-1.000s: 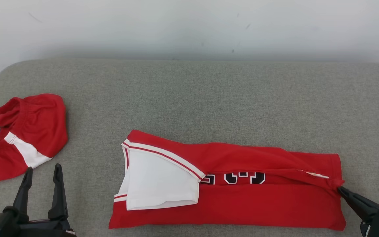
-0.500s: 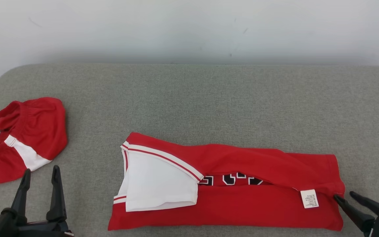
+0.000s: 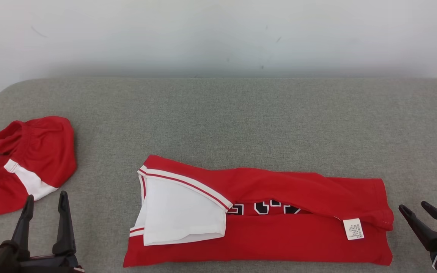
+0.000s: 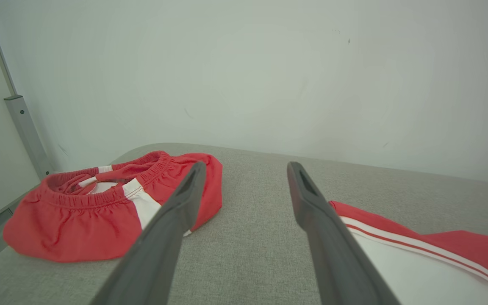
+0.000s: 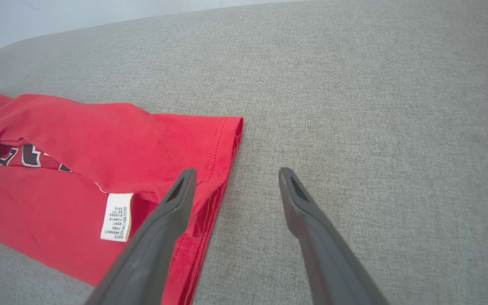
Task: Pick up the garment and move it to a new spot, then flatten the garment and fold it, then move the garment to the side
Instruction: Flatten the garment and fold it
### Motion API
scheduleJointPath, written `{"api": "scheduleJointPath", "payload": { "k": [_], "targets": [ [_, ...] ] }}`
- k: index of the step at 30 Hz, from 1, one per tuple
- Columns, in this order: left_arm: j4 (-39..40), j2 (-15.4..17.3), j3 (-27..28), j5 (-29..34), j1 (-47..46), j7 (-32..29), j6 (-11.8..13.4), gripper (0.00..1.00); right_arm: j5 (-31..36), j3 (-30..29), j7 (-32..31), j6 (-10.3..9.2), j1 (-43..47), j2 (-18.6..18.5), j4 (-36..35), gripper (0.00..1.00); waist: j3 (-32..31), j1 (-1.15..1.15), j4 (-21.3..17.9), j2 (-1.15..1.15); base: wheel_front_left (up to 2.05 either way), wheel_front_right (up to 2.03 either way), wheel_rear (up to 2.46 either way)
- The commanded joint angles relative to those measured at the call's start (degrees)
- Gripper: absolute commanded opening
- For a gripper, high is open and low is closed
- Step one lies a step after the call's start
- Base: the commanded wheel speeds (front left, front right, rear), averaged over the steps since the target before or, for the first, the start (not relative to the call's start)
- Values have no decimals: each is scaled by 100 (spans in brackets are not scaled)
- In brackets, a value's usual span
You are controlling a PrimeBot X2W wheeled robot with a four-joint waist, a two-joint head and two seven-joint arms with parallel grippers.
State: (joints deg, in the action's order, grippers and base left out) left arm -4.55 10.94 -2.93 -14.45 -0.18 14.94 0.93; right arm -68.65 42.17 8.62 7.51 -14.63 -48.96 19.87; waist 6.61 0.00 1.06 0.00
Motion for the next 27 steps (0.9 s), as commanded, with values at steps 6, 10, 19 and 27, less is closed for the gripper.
{"api": "scheduleJointPath", "payload": {
  "k": [6, 10, 19, 27],
  "targets": [
    [105, 72, 61, 135, 62, 33, -11, 100, 149, -142, -101, -4, -243, 475, 561, 100, 8, 0, 34, 0, 0, 0, 0],
    [136, 123, 88, 200, 58, 33, 60, 100, 179, -190, -305, -4, -377, 750, 853, 100, 19, 0, 78, 0, 0, 0, 0],
    [75, 241, 136, 336, 64, 27, 213, 100, 251, -297, -767, -4, -507, 1032, 1241, 100, 31, 0, 139, 0, 0, 0, 0],
    [139, 194, 134, 252, 84, 30, 228, 100, 269, -288, -1377, -4, -539, 1134, 1320, 100, 28, 0, 160, 0, 0, 0, 0]
  ]
}}
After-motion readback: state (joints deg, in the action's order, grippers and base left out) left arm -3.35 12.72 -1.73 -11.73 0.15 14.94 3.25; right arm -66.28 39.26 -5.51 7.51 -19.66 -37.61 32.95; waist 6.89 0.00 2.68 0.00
